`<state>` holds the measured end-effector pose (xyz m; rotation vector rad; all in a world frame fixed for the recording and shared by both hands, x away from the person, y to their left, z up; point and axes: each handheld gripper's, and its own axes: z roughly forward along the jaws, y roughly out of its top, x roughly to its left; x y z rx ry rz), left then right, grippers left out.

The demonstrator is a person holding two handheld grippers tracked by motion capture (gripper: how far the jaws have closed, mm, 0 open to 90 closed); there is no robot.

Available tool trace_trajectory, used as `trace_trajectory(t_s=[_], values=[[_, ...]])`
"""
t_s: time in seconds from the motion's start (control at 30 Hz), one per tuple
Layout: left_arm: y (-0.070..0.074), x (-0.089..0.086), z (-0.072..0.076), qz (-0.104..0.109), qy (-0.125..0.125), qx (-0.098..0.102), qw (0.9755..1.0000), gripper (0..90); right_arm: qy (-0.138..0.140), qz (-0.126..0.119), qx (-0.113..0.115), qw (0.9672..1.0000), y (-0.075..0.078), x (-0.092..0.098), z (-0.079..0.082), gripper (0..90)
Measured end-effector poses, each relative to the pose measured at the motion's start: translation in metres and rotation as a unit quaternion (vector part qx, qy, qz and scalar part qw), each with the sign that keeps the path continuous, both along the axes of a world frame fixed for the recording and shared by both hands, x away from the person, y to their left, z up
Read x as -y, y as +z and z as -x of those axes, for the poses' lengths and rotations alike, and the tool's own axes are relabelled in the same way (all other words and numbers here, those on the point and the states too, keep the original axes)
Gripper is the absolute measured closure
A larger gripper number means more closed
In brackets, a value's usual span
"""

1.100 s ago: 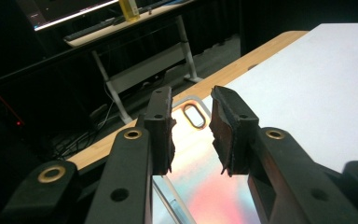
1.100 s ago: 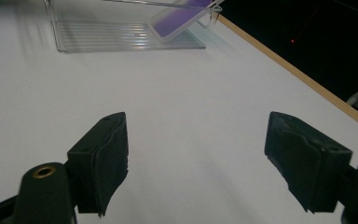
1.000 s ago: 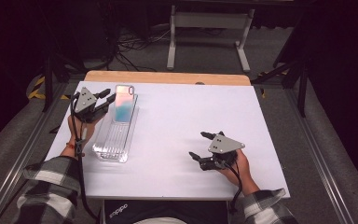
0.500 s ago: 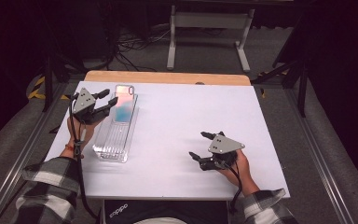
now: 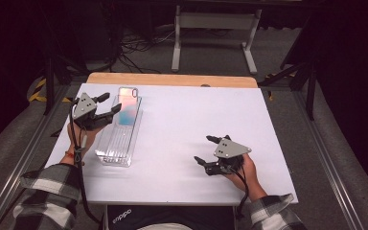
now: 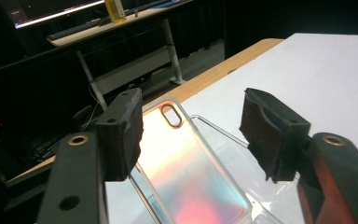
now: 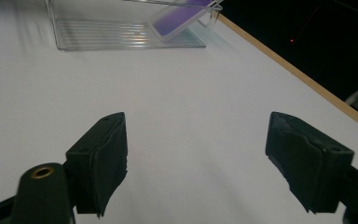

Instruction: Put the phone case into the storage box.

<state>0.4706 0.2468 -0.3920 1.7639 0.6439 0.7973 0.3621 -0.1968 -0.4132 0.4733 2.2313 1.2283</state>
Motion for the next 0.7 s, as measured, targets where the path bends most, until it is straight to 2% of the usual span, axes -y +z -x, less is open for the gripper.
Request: trace_trajectory(t_s=[0.4, 0.63, 0.7], values=[[-0.0016, -0.0022, 0.0045, 0.011, 0.004, -0.006, 0.9999, 19.6, -0.001, -0.002, 0.004, 1.0, 0.0009, 0.0008, 0.0006, 20.6], [-0.0017, -0.0035, 0.0069, 0.015, -0.007, -0.007, 0.9998, 16.0, -0.003, -0.007, 0.008, 0.9999, 0.0016, 0.0017, 0.0005, 19.0], [-0.0022, -0.0028, 0.0075, 0.022, -0.014, -0.014, 0.9995, 14.6, -0.004, -0.009, 0.008, 0.9999, 0.0017, 0.0019, 0.0003, 17.6]])
